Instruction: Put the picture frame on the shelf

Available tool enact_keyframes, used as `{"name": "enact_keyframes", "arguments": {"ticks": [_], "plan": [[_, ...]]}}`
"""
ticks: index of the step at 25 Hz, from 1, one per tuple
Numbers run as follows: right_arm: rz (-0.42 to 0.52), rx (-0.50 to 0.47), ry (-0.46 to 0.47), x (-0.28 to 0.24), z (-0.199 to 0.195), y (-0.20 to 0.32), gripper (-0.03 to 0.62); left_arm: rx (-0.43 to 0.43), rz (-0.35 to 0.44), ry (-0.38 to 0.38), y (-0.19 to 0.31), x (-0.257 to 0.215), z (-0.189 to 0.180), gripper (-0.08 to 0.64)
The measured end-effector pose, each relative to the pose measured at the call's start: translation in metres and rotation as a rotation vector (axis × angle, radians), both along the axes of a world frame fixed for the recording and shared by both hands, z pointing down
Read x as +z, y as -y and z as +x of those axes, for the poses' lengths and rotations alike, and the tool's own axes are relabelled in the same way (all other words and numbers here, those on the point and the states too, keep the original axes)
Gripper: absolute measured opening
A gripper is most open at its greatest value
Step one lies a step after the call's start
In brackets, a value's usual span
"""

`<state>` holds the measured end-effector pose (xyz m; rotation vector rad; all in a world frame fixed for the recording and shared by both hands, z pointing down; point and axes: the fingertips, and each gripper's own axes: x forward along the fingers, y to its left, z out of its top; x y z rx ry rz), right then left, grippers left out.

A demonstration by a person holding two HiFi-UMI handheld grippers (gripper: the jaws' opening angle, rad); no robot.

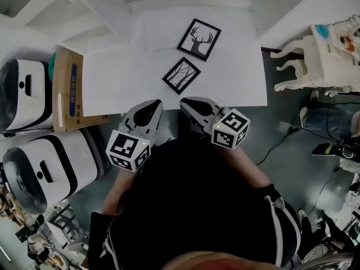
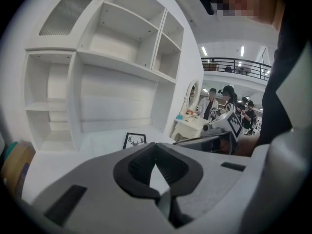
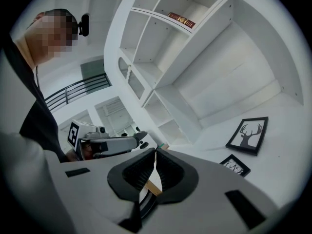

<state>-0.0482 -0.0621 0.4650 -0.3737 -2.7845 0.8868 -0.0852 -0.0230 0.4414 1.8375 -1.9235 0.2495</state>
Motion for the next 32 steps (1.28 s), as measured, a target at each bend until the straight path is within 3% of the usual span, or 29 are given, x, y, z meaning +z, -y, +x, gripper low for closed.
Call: {"name": "enact_keyframes", "arguments": {"ticks": [8, 15, 21, 32], "plan": [[-0.026, 0.166, -0.054, 0.018, -0.007, 0.052, 0.023, 0.135, -0.062, -0.035, 0.048, 0.019, -0.024, 0.006], [-0.032, 0.343, -0.125, 0.028, 0.000, 0.061, 0.023, 0.287, -0.054, -0.043, 0.086, 0.028, -0.044, 0.006], [-0.034, 0.521, -0.163, 0.032, -0.024, 0.055, 0.023, 0.426, -0.061, -0.035, 0.088, 0.036, -0.072, 0.006], [-0.049, 0.817, -0.425, 0.087, -0.061, 0.016, 0.023, 0.641, -0.127, 0.008, 0.055, 0.079, -0.110, 0.008]]}}
